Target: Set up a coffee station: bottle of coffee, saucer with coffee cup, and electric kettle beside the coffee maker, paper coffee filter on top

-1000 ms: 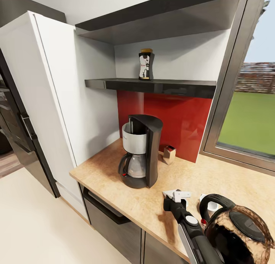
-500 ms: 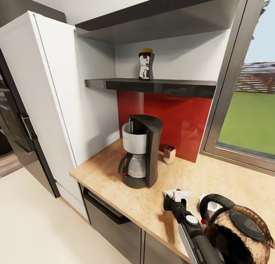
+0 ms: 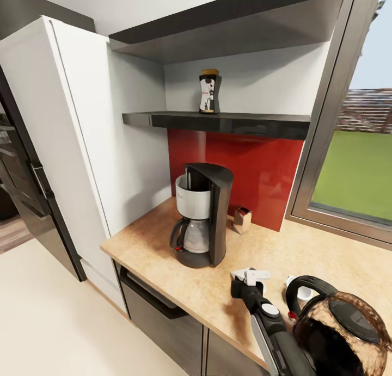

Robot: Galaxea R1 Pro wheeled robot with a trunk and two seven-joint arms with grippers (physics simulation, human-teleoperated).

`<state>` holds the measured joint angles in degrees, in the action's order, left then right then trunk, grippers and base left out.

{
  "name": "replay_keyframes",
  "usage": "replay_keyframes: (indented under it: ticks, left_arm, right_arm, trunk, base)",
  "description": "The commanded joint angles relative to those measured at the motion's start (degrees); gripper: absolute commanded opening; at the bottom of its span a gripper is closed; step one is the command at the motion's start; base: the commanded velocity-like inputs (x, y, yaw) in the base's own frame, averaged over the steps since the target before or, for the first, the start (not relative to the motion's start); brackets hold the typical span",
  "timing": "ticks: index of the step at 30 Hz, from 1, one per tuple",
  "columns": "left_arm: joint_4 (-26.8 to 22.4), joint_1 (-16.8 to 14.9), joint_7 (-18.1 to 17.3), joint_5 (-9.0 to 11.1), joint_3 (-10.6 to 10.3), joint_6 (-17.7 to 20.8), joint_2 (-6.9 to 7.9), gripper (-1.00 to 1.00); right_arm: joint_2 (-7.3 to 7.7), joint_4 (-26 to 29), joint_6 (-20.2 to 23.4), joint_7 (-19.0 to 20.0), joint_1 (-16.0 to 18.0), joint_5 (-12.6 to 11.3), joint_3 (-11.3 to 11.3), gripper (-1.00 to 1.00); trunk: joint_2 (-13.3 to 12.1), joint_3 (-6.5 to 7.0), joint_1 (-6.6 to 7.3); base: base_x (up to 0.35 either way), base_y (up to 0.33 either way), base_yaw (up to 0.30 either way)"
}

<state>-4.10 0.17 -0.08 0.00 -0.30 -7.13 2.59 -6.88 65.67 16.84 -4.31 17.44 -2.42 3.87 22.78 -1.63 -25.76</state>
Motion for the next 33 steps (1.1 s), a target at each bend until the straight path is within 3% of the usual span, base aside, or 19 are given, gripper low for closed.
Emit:
replay_keyframes:
  ticks: [1, 17, 26, 27, 33]
  left_arm:
    - [-0.1, 0.0, 0.0, 0.0, 0.0, -0.1, 0.01, 1.0]
    - [-0.2, 0.0, 0.0, 0.1, 0.0, -0.1, -0.23, 1.0]
    - [-0.2, 0.0, 0.0, 0.1, 0.0, -0.1, -0.15, 1.0]
    - [-0.2, 0.0, 0.0, 0.1, 0.0, -0.2, -0.14, 1.0]
    - [-0.2, 0.0, 0.0, 0.1, 0.0, -0.2, -0.13, 1.0]
  right_arm:
    - [-0.32, -0.3, 0.6, -0.4, 0.4, -0.3, 0.1, -1.0]
    - [-0.68, 3.7, -3.6, 0.8, -4.1, -0.3, 0.2, -1.0]
    - [-0.68, 6.6, -3.6, 0.8, -4.3, -0.3, 0.2, -1.0]
    - [-0.69, 13.3, -3.6, 0.8, -4.3, -0.3, 0.2, -1.0]
    - [-0.73, 13.9, -3.5, 0.8, -4.3, -0.3, 0.3, -1.0]
  trunk:
    - [0.1, -0.12, -0.03]
    - [0.1, -0.12, -0.03]
    - [0.1, -0.12, -0.03]
    - [0.1, -0.12, -0.03]
    - [0.1, -0.12, -0.03]
  base:
    - [0.0, 0.0, 0.0]
    - [-0.001, 0.002, 0.0]
    - [-0.169, 0.261, 0.0]
    - [-0.124, 0.304, 0.0]
    - [-0.042, 0.323, 0.0]
